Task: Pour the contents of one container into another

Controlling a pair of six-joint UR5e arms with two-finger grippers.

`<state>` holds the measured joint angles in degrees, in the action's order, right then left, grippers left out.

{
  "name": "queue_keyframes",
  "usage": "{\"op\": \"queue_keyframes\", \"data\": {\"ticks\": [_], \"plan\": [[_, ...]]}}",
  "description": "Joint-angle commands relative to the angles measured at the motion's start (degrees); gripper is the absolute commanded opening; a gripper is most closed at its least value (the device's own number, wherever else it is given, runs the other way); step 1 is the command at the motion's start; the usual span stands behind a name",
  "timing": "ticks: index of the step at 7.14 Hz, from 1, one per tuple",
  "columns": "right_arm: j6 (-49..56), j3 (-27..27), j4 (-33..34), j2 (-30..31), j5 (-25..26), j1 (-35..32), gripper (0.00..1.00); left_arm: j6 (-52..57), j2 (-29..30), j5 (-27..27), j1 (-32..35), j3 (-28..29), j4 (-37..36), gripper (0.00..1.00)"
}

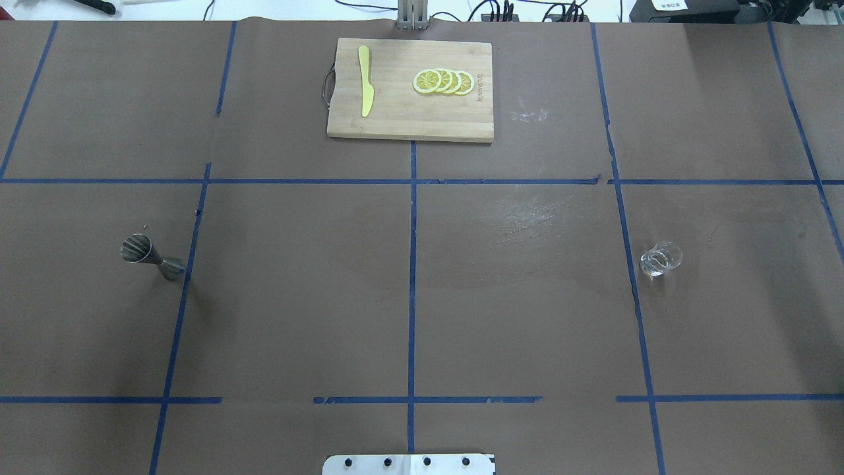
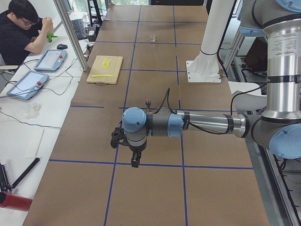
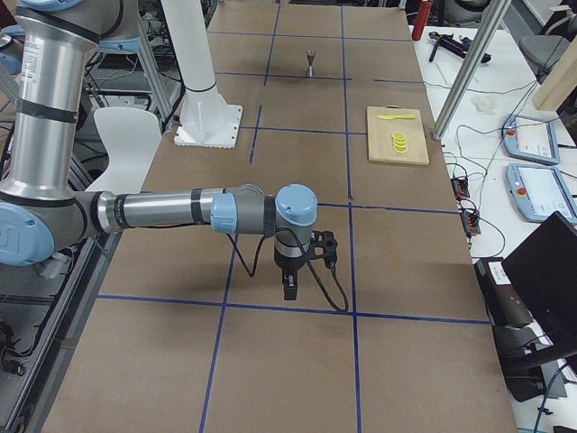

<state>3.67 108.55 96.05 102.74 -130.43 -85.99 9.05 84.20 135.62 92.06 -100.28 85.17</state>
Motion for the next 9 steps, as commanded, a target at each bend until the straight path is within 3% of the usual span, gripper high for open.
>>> {"op": "queue_keyframes", "data": {"ticks": [1,4,9], "plan": [[0.0,0.1,0.0,0.0,0.0,0.1,1.00,0.1,0.0,0.0,0.0,-0.3,0.0,1.00],[-0.2,0.0,-0.2,-0.5,0.1,0.8,1.00,0.9,-0.1,-0.6,-0.3,0.9,3.7,1.00],[-1.1,1.0,-3.9,-6.9,0.4,2.1,1.00,0.4,0.7,-0.4,-0.5,2.3,20.9,1.00]]}}
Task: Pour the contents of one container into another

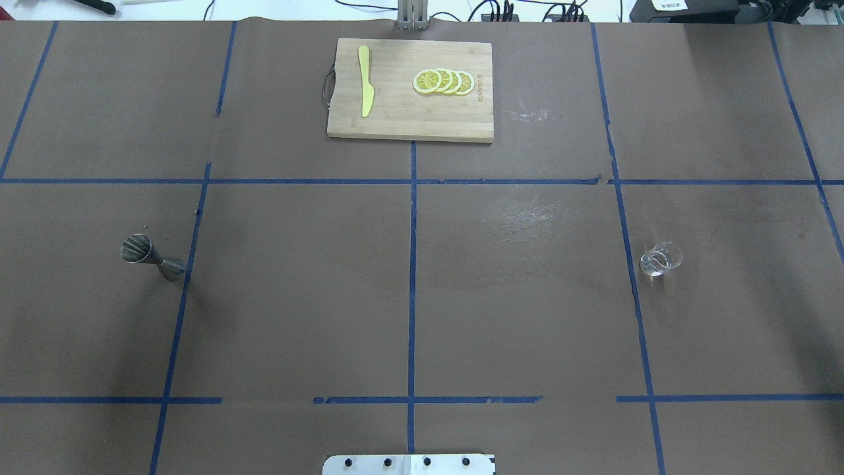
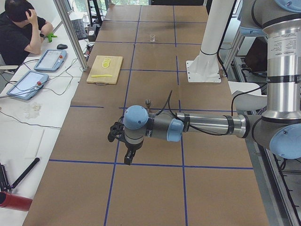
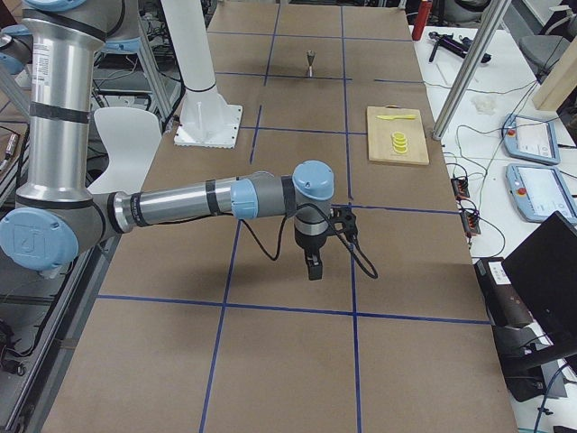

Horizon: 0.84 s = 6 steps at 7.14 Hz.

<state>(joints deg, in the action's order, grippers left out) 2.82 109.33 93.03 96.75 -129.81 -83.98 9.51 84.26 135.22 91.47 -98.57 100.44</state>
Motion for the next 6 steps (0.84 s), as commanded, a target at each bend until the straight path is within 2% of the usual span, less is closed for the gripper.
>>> {"op": "queue_keyframes", "data": {"ticks": [1,2,5,6], "plan": [[-0.1,-0.3,-0.9,-1.3,-0.3,0.0,1.00,0.1,0.0,0.4,0.1,2.1,13.0,1.00],[-0.1,-0.5,-0.8,-1.7,-0.4,0.0,1.00,-2.4,-0.3,0.5,0.3,2.0,20.2,1.00],[-0.1,-0.3,-0.9,-2.0,-3.3,0.0,1.00,-2.8,-0.1,2.0,0.3,2.5,28.1,1.00],[0.0,0.1,-1.0,-2.1,-3.3,0.0,1.00,-3.0,-0.8,2.0,0.2,2.4,36.0,1.00]]}}
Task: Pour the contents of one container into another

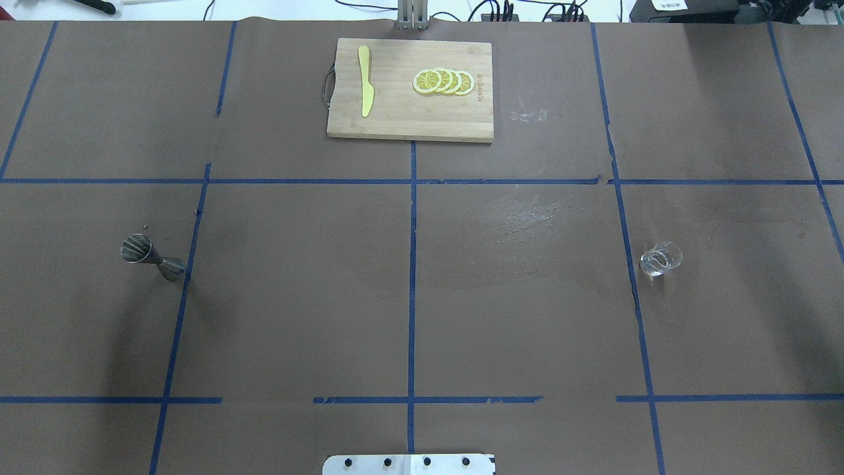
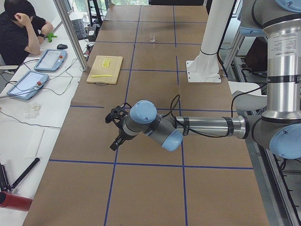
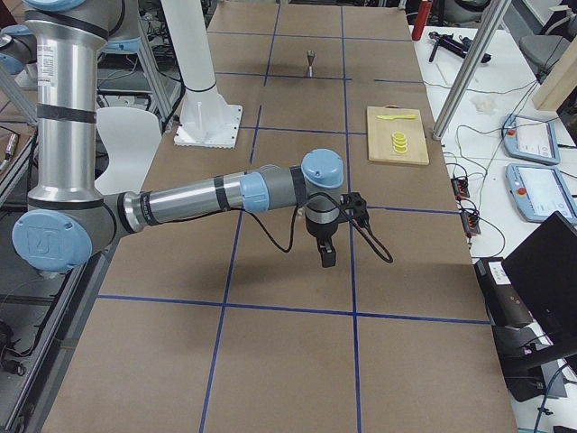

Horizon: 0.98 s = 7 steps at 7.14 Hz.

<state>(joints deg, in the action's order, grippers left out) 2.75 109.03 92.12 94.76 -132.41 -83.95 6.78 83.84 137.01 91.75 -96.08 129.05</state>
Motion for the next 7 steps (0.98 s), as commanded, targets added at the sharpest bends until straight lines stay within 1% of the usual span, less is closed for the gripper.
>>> {"op": "queue_keyframes", "data": {"ticks": [1,2,3,4,5,6,7], "plan": [[0.1,0.4,-0.1,0.0,-0.7,-0.1,1.00,-1.8,-0.1,0.3,-0.4,0.1,9.8,1.00],[0.2,0.6,-0.1,0.1,-0.6,-0.1,1.00,-3.3,-0.2,0.4,-0.8,-0.3,11.7,1.00],[0.2,0.7,-0.2,0.1,-0.6,-0.1,1.00,-9.9,-0.3,0.2,-2.4,-0.2,17.7,1.00],[-0.1,0.0,-2.0,0.1,-0.8,-0.1,1.00,-19.2,-0.7,-0.8,-7.6,0.1,24.4,1.00],[-2.0,0.0,-3.9,0.6,-0.8,-0.1,1.00,-26.2,-1.6,-4.2,-11.6,-0.1,30.0,1.00],[-5.2,0.4,-4.6,0.8,-0.8,-0.1,1.00,-34.4,-2.4,-9.7,-17.0,-0.1,36.0,1.00],[-5.4,0.2,-5.6,1.0,-0.8,-0.1,1.00,-38.3,-4.3,-15.1,-21.1,-0.1,40.9,1.00]]}}
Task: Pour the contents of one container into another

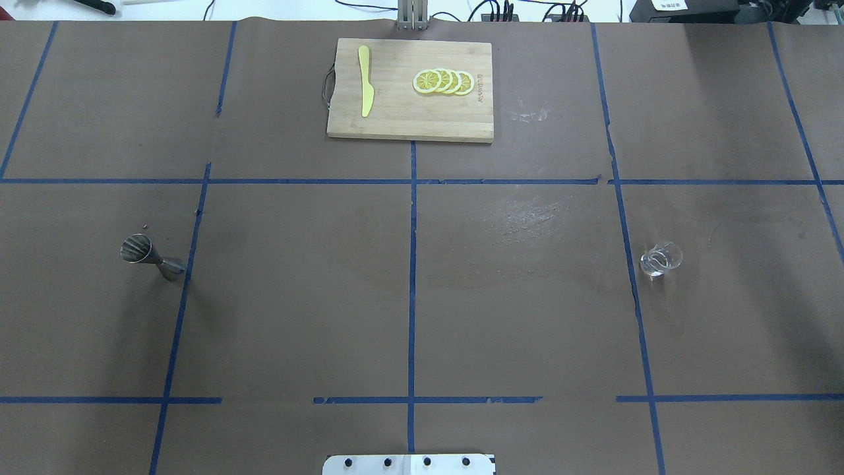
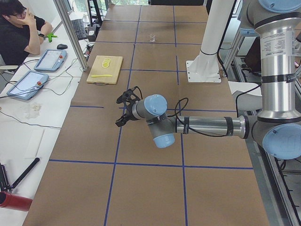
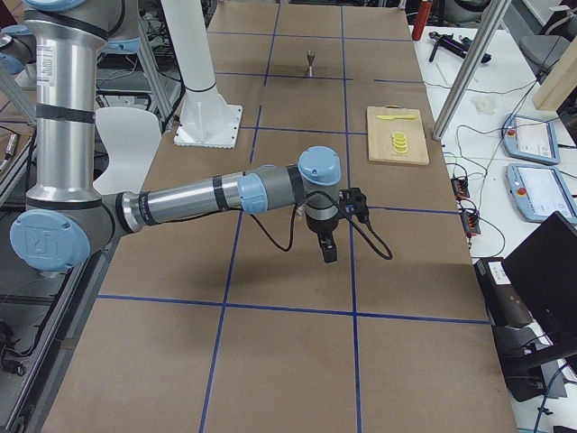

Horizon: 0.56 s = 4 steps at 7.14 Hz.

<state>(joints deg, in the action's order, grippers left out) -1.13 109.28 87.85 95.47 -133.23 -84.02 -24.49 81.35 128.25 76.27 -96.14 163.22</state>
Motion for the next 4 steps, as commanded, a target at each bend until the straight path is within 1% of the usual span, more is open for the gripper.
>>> {"op": "queue_keyframes", "data": {"ticks": [1,2,3,4], "plan": [[-1.5,-0.1,-1.4,0.4,0.0,0.0,1.00,-10.5,-4.1,-13.0,-10.0,-0.1,11.8,1.00],[-1.5,-0.3,-1.4,0.4,0.0,0.0,1.00,-13.6,-5.8,-18.9,-14.8,-0.2,17.0,1.00],[-1.5,-0.3,-1.4,0.4,0.0,0.0,1.00,-14.4,-6.9,-24.1,-19.0,-0.3,20.3,1.00],[-1.5,-0.3,-1.4,0.4,0.0,-0.1,1.00,-17.8,-6.9,-30.8,-24.6,-0.5,21.3,1.00]]}}
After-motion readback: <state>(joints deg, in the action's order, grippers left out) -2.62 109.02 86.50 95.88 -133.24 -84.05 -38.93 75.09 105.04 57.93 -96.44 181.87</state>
